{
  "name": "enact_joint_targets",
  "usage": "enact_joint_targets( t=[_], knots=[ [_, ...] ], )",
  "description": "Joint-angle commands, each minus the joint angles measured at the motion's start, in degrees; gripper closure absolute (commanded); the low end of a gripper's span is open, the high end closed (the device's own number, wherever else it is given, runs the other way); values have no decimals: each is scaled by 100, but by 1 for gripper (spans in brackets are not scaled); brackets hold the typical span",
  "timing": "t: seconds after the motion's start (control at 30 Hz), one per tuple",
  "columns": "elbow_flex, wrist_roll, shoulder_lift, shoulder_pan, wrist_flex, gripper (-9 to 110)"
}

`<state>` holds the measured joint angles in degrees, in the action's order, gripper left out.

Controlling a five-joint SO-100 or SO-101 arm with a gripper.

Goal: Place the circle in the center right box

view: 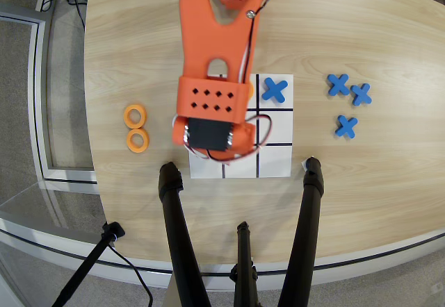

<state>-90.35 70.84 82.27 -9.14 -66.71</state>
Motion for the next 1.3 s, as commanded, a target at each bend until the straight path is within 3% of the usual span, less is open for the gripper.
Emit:
enact_joint_targets(
  t=[0.0,0.33,1.27],
  knots=[
    [-809,114,492,-176,738,102],
    [-2039,272,756,-352,1854,102],
    [-1204,26,-396,0,2329,102]
  ],
)
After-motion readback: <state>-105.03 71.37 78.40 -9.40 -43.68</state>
